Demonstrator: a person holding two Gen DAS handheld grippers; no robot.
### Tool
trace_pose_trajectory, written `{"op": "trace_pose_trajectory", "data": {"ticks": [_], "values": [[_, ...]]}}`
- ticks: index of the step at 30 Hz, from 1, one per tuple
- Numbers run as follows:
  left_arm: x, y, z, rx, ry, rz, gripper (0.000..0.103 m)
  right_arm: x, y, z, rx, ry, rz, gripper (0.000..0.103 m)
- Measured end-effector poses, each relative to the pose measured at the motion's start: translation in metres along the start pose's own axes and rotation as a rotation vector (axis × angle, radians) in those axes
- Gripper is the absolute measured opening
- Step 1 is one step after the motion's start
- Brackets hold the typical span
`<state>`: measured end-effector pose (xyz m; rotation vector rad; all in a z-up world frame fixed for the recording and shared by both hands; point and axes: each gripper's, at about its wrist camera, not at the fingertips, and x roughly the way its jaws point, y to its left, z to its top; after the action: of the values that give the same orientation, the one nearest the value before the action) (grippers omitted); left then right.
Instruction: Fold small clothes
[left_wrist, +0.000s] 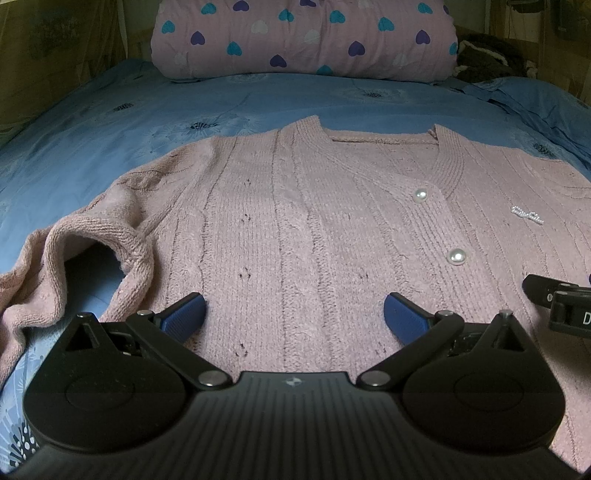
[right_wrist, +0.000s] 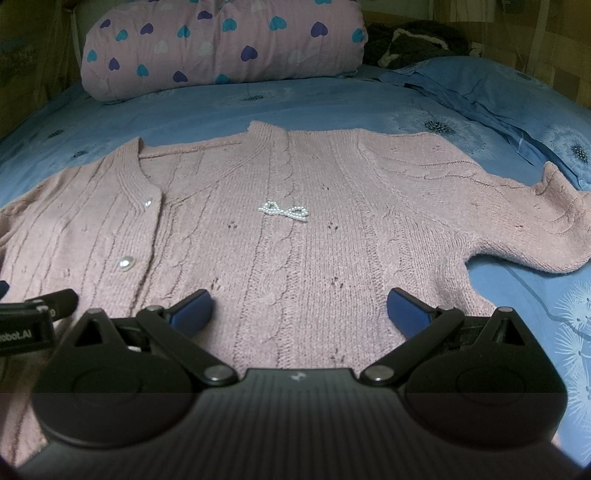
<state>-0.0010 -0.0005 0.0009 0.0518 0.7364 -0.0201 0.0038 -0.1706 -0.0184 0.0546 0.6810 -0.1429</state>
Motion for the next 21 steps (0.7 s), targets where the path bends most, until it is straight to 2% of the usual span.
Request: {"op": "trace_pose_trajectory", "data": {"ticks": [21], "values": [[-0.0024, -0.0019, -0.0011, 0.003, -0.002, 0.003, 0.103, -0.0002, 0.0001, 0.0001, 0.0, 0.0, 0.0, 0.103]]}}
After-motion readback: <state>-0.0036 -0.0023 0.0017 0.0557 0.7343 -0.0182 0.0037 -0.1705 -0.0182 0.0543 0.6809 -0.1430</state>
